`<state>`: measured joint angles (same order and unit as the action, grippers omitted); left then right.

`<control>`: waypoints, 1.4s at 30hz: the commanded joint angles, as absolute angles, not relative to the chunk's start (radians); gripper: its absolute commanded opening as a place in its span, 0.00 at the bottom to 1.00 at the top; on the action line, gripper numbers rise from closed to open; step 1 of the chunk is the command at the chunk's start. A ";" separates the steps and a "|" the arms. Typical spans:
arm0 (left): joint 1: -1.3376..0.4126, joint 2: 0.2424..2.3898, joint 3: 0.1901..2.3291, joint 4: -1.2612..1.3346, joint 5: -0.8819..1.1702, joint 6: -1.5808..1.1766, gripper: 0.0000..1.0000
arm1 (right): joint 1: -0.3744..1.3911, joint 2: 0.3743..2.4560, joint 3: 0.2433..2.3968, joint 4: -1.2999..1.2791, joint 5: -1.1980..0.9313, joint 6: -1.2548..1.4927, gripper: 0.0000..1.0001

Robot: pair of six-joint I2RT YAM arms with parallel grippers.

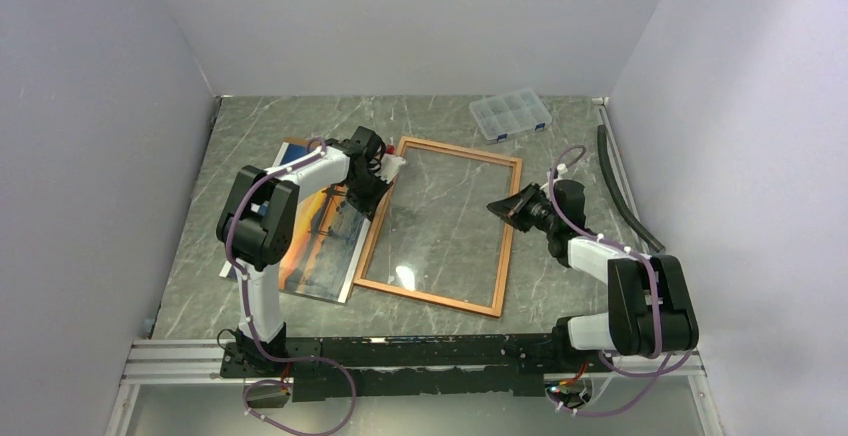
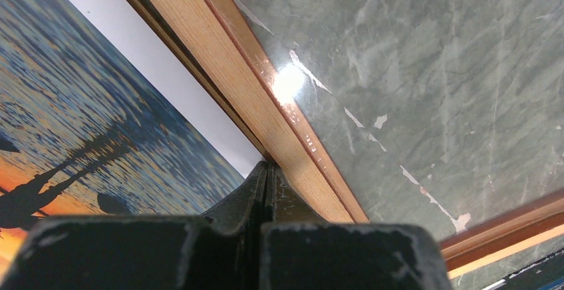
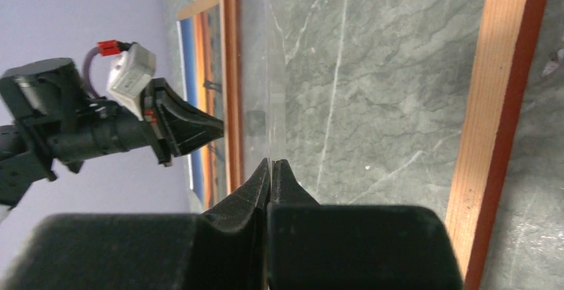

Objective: Put the photo into the frame

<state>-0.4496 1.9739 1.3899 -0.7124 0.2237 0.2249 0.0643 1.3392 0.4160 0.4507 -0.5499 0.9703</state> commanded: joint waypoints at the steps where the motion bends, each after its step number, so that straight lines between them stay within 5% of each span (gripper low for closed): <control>1: -0.471 1.990 1.398 -0.680 0.279 0.236 0.03 | 0.112 1.346 0.493 0.392 -0.480 0.881 0.00; 8: -0.471 1.988 1.394 -0.675 0.277 0.236 0.03 | 0.147 1.329 0.550 0.274 -0.405 0.799 0.00; 20: -0.471 1.990 1.402 -0.677 0.272 0.233 0.03 | 0.167 1.177 0.456 0.468 -0.494 0.841 0.00; 42: -0.469 1.987 1.408 -0.675 0.280 0.232 0.03 | 0.167 1.220 0.521 0.511 -0.568 1.140 0.00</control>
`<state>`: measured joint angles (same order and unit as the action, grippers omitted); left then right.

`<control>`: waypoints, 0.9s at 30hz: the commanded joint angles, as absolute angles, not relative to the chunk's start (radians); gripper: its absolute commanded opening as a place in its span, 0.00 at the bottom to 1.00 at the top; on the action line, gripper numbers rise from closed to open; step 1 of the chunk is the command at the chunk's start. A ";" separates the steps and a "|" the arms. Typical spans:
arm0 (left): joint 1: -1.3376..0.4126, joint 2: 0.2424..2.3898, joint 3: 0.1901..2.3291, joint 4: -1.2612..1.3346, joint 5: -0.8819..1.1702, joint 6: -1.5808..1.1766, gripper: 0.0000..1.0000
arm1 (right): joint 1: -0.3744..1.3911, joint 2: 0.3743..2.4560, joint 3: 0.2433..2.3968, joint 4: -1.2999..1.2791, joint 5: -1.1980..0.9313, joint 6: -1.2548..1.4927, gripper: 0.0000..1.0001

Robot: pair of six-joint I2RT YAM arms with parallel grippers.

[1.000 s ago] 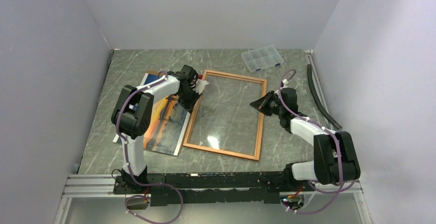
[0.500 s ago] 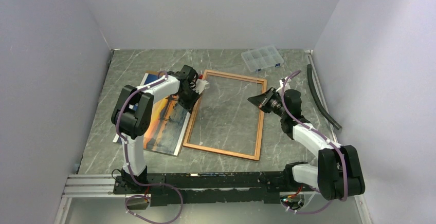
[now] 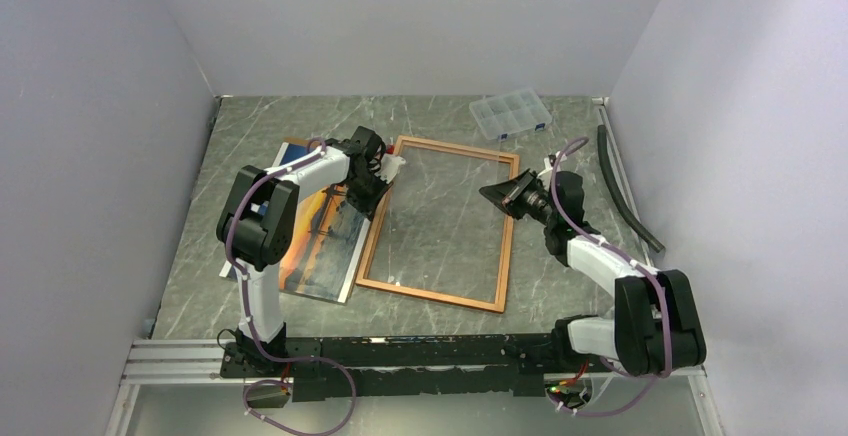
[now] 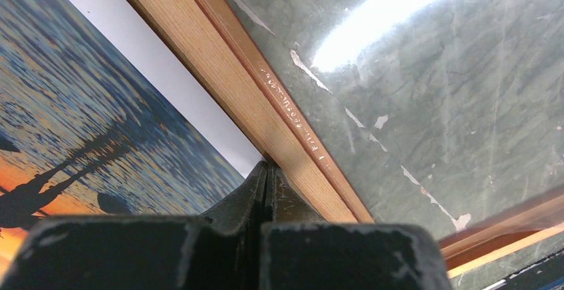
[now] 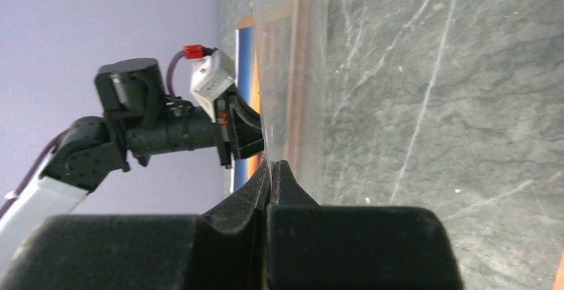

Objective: Put the photo into the frame

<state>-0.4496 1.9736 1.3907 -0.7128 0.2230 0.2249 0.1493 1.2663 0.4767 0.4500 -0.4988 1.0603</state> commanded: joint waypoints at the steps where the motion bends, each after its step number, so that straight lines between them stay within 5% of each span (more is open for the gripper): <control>1: -0.469 1.987 1.409 -0.674 0.280 0.232 0.02 | 0.167 1.213 0.522 0.515 -0.568 1.150 0.00; 27: -0.457 1.950 1.387 -0.671 0.299 0.224 0.03 | 0.167 1.210 0.486 0.394 -0.475 1.140 0.00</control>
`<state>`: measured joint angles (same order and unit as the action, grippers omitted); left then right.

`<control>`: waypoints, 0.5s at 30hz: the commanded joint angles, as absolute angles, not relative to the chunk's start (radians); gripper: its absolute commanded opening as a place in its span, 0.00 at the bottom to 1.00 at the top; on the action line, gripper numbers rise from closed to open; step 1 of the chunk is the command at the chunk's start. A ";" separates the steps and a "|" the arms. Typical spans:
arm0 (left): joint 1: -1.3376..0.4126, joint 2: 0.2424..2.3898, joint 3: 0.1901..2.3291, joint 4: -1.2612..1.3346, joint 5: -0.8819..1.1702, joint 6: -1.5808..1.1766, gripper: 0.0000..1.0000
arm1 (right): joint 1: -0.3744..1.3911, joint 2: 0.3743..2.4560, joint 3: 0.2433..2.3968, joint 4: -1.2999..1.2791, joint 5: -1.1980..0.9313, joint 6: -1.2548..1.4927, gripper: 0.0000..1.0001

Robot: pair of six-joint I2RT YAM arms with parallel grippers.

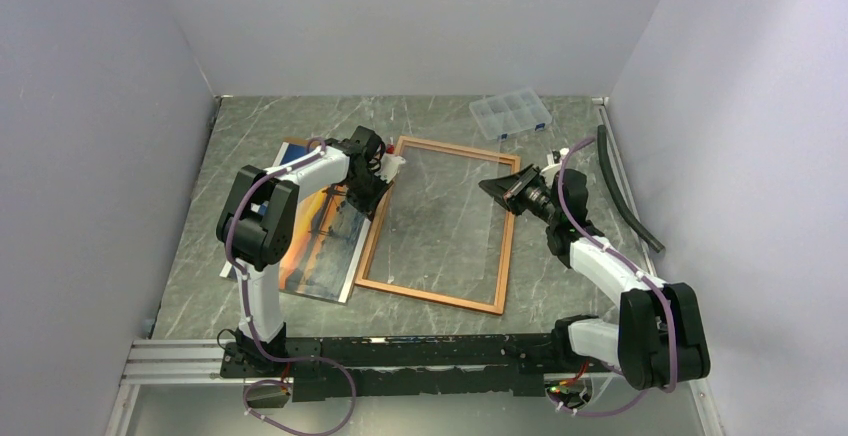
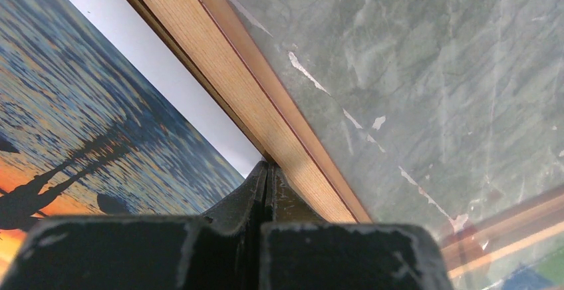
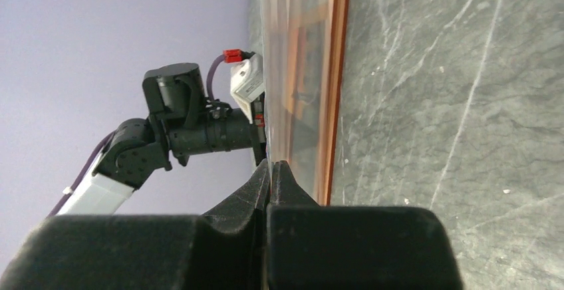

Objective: Put the photo into the frame

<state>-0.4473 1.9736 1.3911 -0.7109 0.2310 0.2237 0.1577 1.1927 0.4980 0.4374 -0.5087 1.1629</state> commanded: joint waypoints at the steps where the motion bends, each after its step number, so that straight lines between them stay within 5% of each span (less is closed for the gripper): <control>1: -0.457 1.950 1.387 -0.672 0.298 0.224 0.03 | 0.167 1.213 0.481 0.388 -0.466 1.133 0.00; 15: -0.457 1.947 1.381 -0.665 0.297 0.222 0.03 | 0.155 1.248 0.476 0.314 -0.405 1.040 0.00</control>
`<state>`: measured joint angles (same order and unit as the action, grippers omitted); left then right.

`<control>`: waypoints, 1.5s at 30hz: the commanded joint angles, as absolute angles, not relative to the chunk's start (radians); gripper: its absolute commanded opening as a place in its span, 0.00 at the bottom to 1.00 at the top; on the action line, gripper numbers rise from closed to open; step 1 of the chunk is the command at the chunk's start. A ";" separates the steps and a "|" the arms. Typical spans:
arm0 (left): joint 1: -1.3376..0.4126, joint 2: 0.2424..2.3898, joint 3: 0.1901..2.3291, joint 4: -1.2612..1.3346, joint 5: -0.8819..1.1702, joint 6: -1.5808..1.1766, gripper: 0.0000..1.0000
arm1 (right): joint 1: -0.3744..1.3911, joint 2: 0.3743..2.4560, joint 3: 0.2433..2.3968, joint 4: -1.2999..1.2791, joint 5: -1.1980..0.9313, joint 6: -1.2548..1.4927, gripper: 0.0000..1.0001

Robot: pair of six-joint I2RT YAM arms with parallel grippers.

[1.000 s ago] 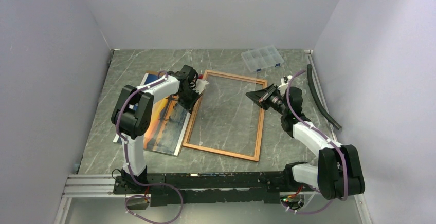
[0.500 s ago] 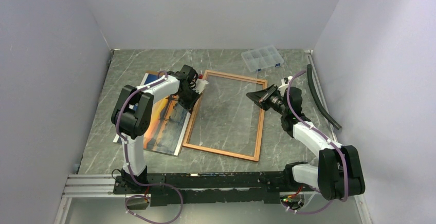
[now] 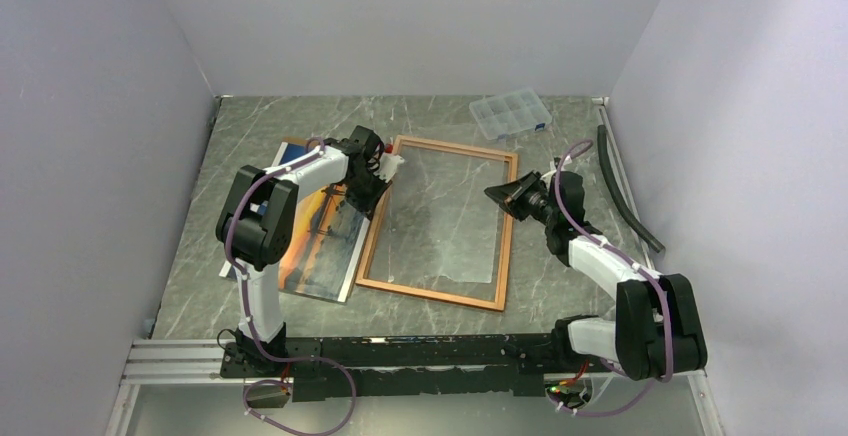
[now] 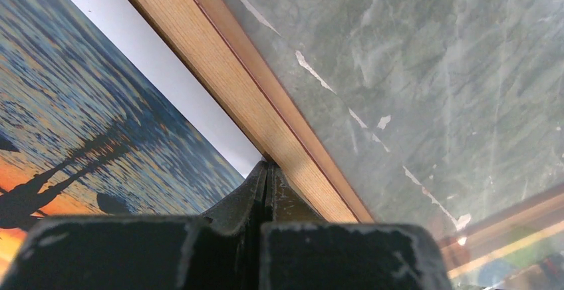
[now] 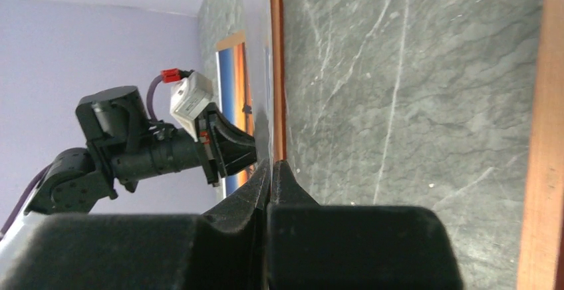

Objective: Put the photo into the frame

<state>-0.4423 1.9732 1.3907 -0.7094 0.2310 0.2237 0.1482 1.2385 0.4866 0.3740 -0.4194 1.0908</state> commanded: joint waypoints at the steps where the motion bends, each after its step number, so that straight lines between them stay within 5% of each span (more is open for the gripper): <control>1: -0.457 1.948 1.382 -0.665 0.299 0.222 0.03 | 0.153 1.244 0.477 0.297 -0.396 1.029 0.00; 45: -0.457 1.953 1.400 -0.674 0.299 0.227 0.03 | 0.128 1.189 0.368 0.644 -0.522 1.135 0.00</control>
